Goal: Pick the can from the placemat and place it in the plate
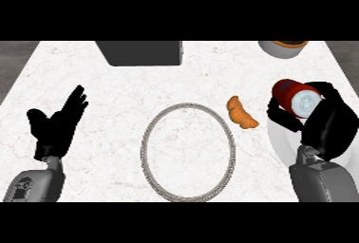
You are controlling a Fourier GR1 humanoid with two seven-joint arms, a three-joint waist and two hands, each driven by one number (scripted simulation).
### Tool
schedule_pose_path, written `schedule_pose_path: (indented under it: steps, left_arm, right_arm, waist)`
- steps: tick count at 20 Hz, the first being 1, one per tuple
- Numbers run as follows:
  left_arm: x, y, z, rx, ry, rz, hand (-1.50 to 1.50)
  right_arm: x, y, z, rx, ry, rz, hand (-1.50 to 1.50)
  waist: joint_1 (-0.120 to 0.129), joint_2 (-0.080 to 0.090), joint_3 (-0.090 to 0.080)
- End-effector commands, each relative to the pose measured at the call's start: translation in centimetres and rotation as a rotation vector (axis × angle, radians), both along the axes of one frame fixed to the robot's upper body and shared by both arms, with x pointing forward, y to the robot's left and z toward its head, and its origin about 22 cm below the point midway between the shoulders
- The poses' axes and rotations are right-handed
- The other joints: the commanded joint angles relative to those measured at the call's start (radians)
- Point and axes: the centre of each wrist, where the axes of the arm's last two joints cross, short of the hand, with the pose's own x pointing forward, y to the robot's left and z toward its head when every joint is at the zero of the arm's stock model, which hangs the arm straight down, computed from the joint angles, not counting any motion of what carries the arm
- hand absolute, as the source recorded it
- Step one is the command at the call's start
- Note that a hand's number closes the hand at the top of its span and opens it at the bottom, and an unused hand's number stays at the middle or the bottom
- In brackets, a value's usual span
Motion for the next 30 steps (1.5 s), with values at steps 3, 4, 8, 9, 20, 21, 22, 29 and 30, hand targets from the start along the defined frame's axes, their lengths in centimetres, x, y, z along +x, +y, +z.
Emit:
schedule_pose_path:
  steps: [3,4,8,9,20,21,22,29,30]
  left_arm:
    - [-0.5,-1.3,-0.5,0.001,-0.009,0.001,0.0]
    - [-1.3,1.5,-1.1,0.005,0.001,-0.005,0.0]
    - [0.3,1.0,0.1,0.008,0.013,0.004,0.0]
    - [-0.8,0.7,-0.5,0.006,0.006,-0.015,0.0]
    - [0.8,-1.0,-0.3,-0.002,0.001,-0.011,0.0]
    - [-1.1,-0.1,-0.2,-0.004,0.006,0.004,0.0]
    - [0.7,0.0,0.0,0.01,0.0,0.01,0.0]
    - [-0.1,-0.3,0.2,-0.001,0.003,0.008,0.0]
    - [-0.5,0.1,-1.0,-0.007,0.024,0.01,0.0]
  right_arm:
    - [-2.1,-5.7,-2.0,0.01,0.022,-0.042,1.5]
    - [-1.7,-7.6,-2.9,0.014,0.046,-0.069,1.5]
    - [-2.6,-9.6,-5.2,0.028,0.224,-0.034,1.5]
    - [-1.4,-12.2,-5.1,0.035,0.233,-0.035,1.5]
    - [-2.2,-15.5,-5.5,0.138,0.087,0.154,-1.5]
    - [-2.6,-13.3,-6.0,0.123,0.021,0.162,-1.5]
    - [-3.0,-14.9,-5.0,0.104,-0.015,0.214,-1.5]
    - [-3.9,-12.3,-1.1,0.271,-0.326,0.348,-1.5]
    - [-3.7,-11.9,-0.1,0.328,-0.355,0.335,-1.5]
  waist:
    - [0.003,0.001,0.0]
    - [0.005,0.002,0.0]
    - [0.002,0.002,0.0]
    - [0.011,0.004,0.001]
    - [0.002,0.002,0.0]
    - [0.007,-0.001,0.001]
    - [-0.004,0.001,0.001]
    - [-0.006,-0.003,0.0]
    - [-0.006,-0.002,0.0]
